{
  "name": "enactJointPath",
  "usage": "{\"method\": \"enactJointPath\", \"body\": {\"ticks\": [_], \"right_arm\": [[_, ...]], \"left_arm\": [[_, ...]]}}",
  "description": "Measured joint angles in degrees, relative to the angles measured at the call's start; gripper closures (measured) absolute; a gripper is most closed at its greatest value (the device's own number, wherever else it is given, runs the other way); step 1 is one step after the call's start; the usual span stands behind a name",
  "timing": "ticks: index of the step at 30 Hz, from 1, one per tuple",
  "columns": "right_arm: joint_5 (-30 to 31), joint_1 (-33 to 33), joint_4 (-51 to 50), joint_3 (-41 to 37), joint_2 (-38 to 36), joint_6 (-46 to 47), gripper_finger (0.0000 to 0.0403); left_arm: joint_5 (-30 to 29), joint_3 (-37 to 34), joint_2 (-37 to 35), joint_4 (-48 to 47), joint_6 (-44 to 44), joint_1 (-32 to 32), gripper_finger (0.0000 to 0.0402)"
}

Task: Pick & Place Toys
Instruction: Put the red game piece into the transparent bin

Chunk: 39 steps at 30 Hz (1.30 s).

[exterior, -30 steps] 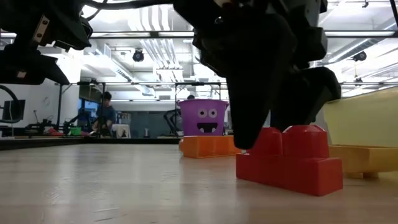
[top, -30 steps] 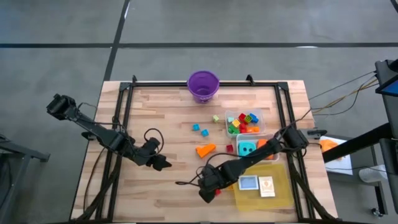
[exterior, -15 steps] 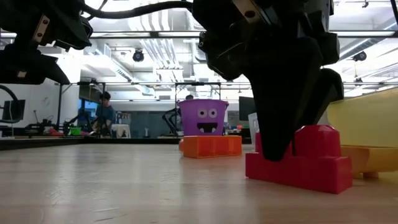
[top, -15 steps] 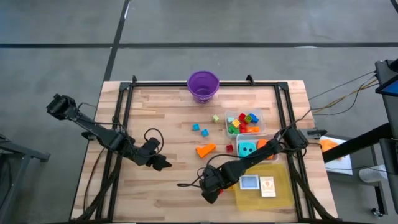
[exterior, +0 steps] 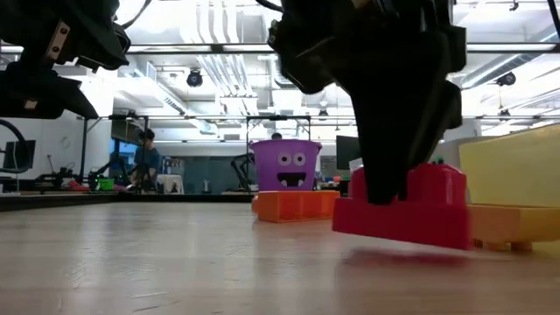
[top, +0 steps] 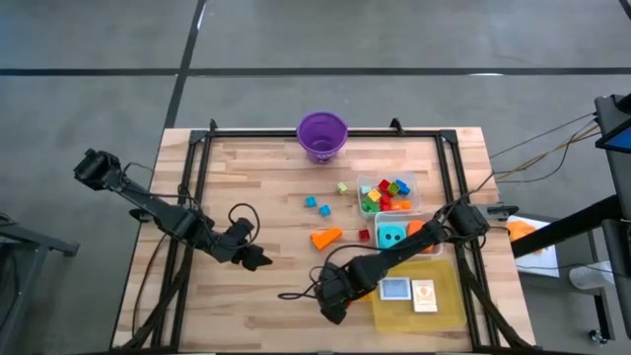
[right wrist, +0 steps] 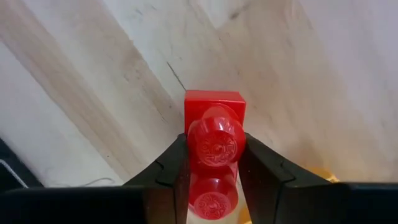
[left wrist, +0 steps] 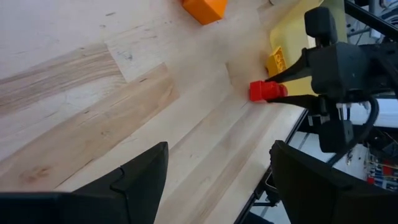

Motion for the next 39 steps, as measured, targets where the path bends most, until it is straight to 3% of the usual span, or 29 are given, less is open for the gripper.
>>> {"method": "enactJointPath", "body": {"ticks": [10,21,39], "right_arm": [[0.19,-2.09,-5.30,3.22,-0.13,-6.41,0.0307],[-0.35,-7.13,-2.49,0.16,0.13,-10.95,0.0304],[-1.87,-10.34,-1.82,-0.55,0.11,-11.91,0.0293]], "left_arm": [[0.00,-0.02,0.02,-0.07,-0.02,0.03,0.0129],[-0.13,0.00,0.02,-0.03,-0.02,0.05,0.0129],[-0.44,-0.07,0.07,-0.15,0.02,0.05,0.0130]]}}
